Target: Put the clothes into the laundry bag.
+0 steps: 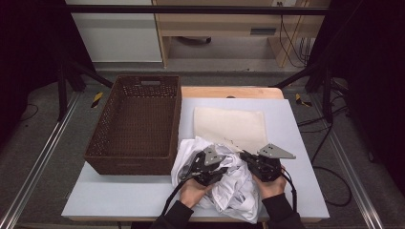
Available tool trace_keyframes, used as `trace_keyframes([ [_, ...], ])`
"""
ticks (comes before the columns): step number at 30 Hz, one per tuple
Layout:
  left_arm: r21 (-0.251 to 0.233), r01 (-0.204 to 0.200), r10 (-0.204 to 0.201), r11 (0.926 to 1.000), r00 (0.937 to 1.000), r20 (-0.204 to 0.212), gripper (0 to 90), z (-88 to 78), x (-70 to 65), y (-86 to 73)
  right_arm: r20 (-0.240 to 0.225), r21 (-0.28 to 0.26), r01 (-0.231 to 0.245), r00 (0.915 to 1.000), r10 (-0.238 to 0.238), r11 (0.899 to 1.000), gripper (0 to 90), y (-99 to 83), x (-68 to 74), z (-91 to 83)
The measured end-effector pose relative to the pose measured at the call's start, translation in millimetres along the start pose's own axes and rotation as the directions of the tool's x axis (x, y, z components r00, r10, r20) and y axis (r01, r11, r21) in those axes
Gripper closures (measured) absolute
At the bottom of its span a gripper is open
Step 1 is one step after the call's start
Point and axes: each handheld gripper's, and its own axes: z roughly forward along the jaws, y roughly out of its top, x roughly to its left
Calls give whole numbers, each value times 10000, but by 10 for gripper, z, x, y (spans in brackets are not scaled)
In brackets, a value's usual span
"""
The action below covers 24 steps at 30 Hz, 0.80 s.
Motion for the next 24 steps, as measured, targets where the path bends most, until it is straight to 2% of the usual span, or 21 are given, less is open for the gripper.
trace_keyframes([
  [2,-351,-303,306,9989,9995,62,766,-113,-127,41,-3,-66,-14,10000,14,10000,879,9,2,-8],
  [5,-673,-697,717,9953,9971,273,771,-197,-317,106,-83,-252,-86,9999,84,9996,879,36,17,-46],
  [7,-676,-1039,1052,9923,9943,160,769,-170,-406,131,-40,-388,-66,10000,65,9992,879,60,45,-81],
  [9,-446,-1200,1202,9918,9927,24,769,-47,-446,142,-11,-479,-34,10000,34,9988,880,74,57,-106],
  [10,-293,-1221,1220,9921,9925,-43,769,10,-443,142,-106,-519,-71,9999,66,9986,880,78,55,-112],
  [12,39,-1314,1314,9913,9898,-558,769,183,-400,138,-405,-600,-192,9990,168,9980,881,81,63,-113],
  [13,176,-1188,1198,9928,9903,-703,767,264,-343,142,-478,-594,-82,9988,53,9982,880,85,81,-114],
  [14,156,-798,806,9967,9945,-666,763,339,-249,144,-461,-578,25,9989,-52,9983,880,90,107,-111],
  [16,29,-159,160,9999,9996,-230,745,374,-118,146,-327,-490,224,9992,-240,9985,880,92,130,-109],
  [17,-37,-46,45,10000,9999,-131,731,367,-96,145,-271,-462,208,9994,-220,9987,880,83,115,-105],
  [18,-114,-138,138,9998,9999,-34,714,337,-83,138,-212,-426,116,9997,-125,9990,880,74,98,-102],
  [21,-254,-313,314,9992,9995,41,578,201,-116,125,-134,-354,-119,9998,114,9993,880,32,10,-94],
  [22,-383,-412,412,9984,9992,-10,515,121,-136,128,-101,-340,-147,9998,144,9993,879,21,-10,-93],
  [24,-722,-804,777,9941,9962,-390,436,-78,-170,148,-63,-343,-133,9999,131,9993,878,10,-24,-91],
])
